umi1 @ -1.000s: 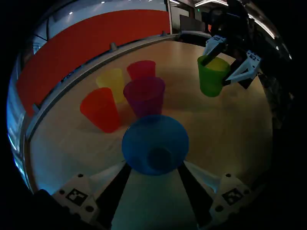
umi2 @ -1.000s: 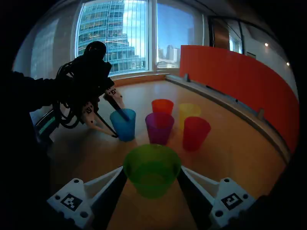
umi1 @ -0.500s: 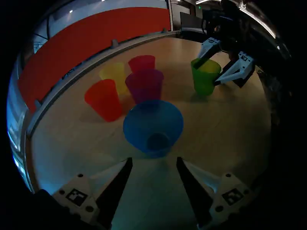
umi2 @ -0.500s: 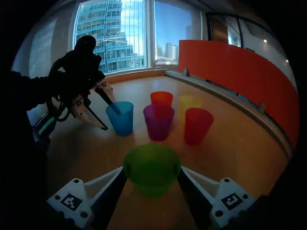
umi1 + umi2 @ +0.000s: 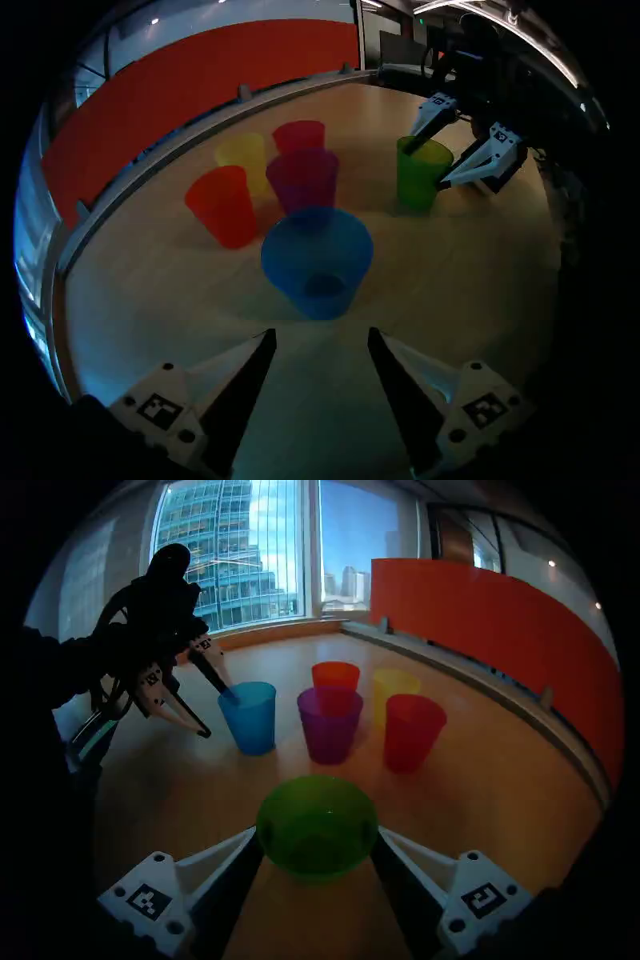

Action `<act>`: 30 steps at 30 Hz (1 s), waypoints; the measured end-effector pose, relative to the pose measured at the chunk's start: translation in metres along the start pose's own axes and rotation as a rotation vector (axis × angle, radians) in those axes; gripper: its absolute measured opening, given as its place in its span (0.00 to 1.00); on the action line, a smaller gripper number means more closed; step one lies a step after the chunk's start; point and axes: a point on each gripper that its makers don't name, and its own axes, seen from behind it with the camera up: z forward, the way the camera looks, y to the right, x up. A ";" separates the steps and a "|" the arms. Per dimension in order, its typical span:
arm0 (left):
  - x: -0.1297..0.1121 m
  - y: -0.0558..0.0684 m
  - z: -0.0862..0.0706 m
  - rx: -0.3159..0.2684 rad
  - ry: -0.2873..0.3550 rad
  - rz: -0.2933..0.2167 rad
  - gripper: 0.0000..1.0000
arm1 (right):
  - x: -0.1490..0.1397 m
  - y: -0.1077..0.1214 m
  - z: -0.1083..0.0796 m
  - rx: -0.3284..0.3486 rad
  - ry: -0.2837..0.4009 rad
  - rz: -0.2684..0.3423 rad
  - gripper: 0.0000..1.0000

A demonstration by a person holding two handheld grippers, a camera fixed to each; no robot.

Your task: Pour water

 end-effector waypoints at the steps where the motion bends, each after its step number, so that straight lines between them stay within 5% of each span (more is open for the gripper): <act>1: 0.000 -0.001 0.000 0.005 0.001 -0.001 0.85 | 0.000 0.000 0.000 -0.001 0.000 0.000 0.90; 14: -0.001 -0.003 -0.004 0.033 0.013 -0.028 0.85 | -0.005 -0.001 -0.010 -0.018 -0.005 0.013 1.00; 30: 0.008 -0.022 -0.030 0.122 0.091 -0.110 0.85 | -0.010 0.008 -0.056 -0.105 0.037 0.042 1.00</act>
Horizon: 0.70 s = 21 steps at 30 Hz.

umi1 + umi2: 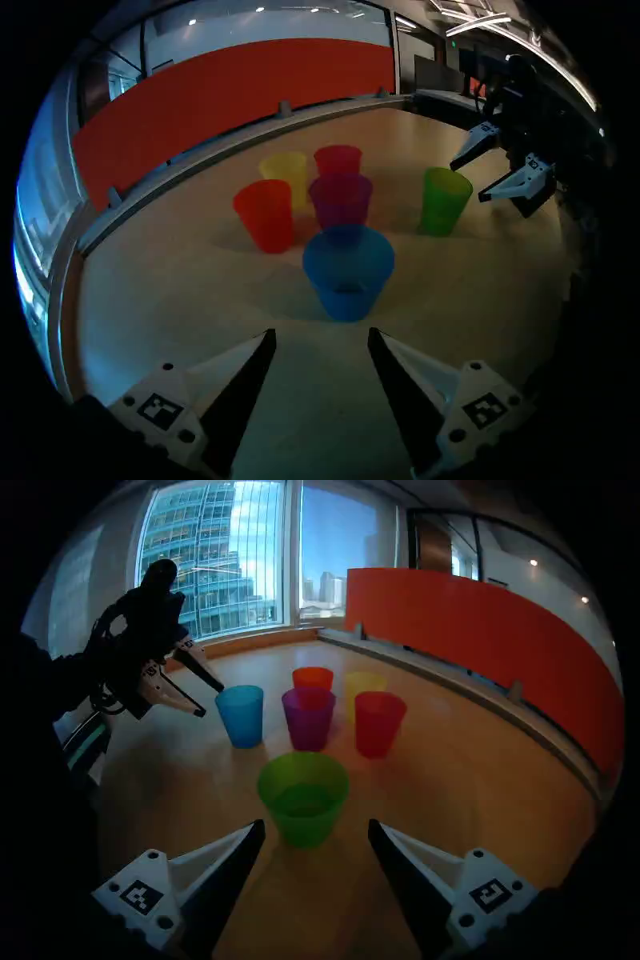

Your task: Pour water

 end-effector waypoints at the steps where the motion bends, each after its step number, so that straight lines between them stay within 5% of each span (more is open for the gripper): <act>1: 0.002 -0.002 -0.002 0.010 0.008 -0.005 0.85 | 0.000 0.000 -0.003 -0.005 0.006 0.007 1.00; 8: 0.010 -0.018 -0.014 0.086 0.062 -0.038 0.85 | 0.004 0.007 -0.026 -0.060 0.053 0.061 1.00; 21: 0.034 -0.044 -0.037 0.201 0.204 -0.114 0.85 | 0.016 0.039 -0.068 -0.267 0.173 0.141 1.00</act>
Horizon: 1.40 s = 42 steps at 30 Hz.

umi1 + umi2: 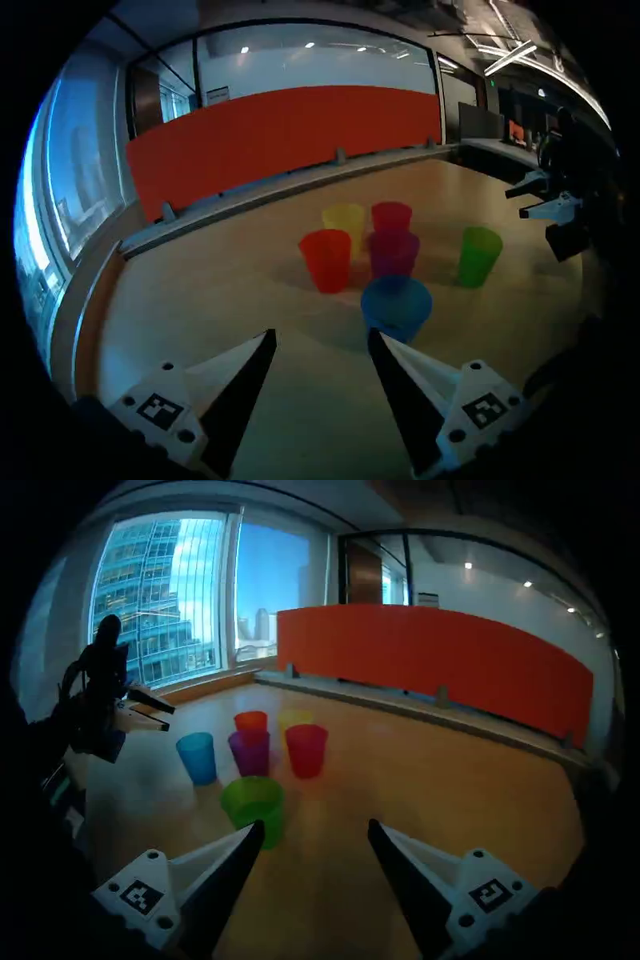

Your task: Pour water

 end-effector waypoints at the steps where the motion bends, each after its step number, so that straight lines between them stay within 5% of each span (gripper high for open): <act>1: 0.004 -0.004 -0.001 0.012 0.015 -0.013 0.85 | 0.002 0.003 -0.002 -0.015 0.009 0.002 1.00; 9: 0.034 -0.032 -0.013 0.120 0.153 -0.109 0.84 | 0.019 0.030 -0.013 -0.151 0.096 0.051 1.00; 27: 0.084 -0.038 -0.037 0.285 0.410 -0.166 0.84 | 0.062 0.088 -0.033 -0.447 0.332 0.133 1.00; 42: 0.085 -0.038 -0.039 0.366 0.470 -0.212 0.84 | 0.081 0.099 -0.038 -0.595 0.431 0.109 0.99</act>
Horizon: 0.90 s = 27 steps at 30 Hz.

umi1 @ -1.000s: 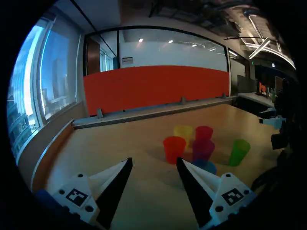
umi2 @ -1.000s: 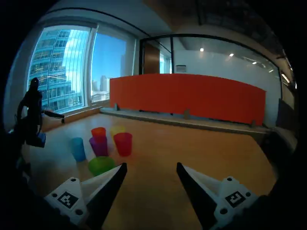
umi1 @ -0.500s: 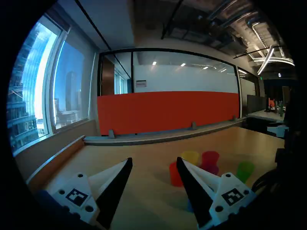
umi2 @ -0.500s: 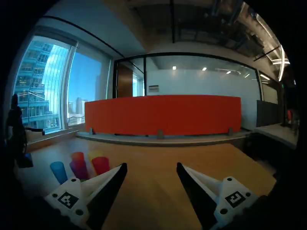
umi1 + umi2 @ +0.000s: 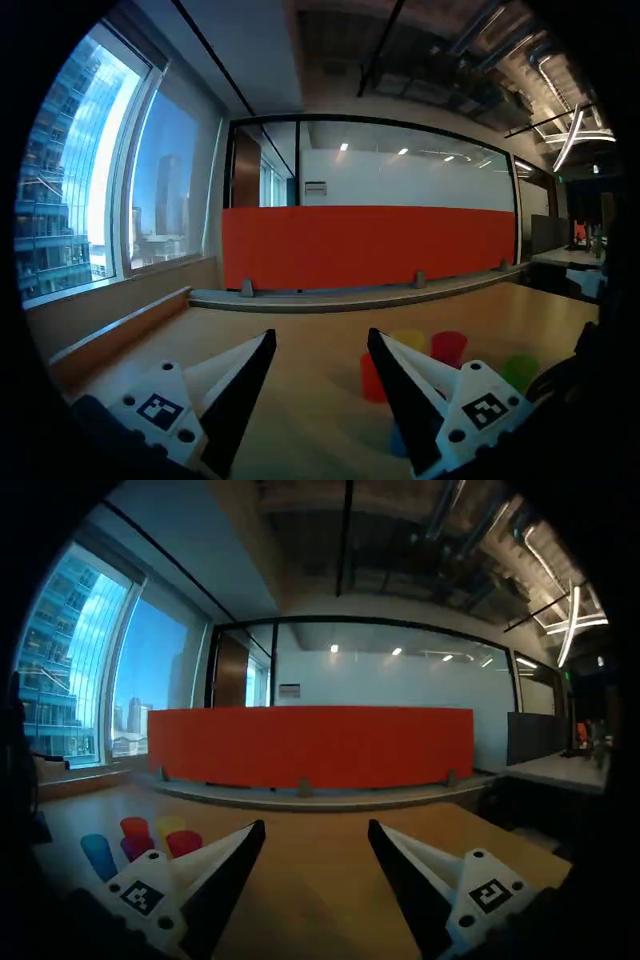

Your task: Pour water

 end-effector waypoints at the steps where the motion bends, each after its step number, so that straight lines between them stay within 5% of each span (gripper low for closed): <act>1: 0.000 0.000 0.000 0.002 0.003 0.002 0.84 | 0.001 0.000 0.000 -0.002 0.000 0.000 0.99; 18: -0.003 0.007 0.000 0.045 0.065 0.059 0.84 | 0.013 0.004 -0.002 -0.005 -0.003 0.040 1.00; 27: -0.026 0.001 0.000 0.052 0.064 0.008 0.84 | 0.015 0.002 -0.002 -0.017 -0.013 0.041 0.99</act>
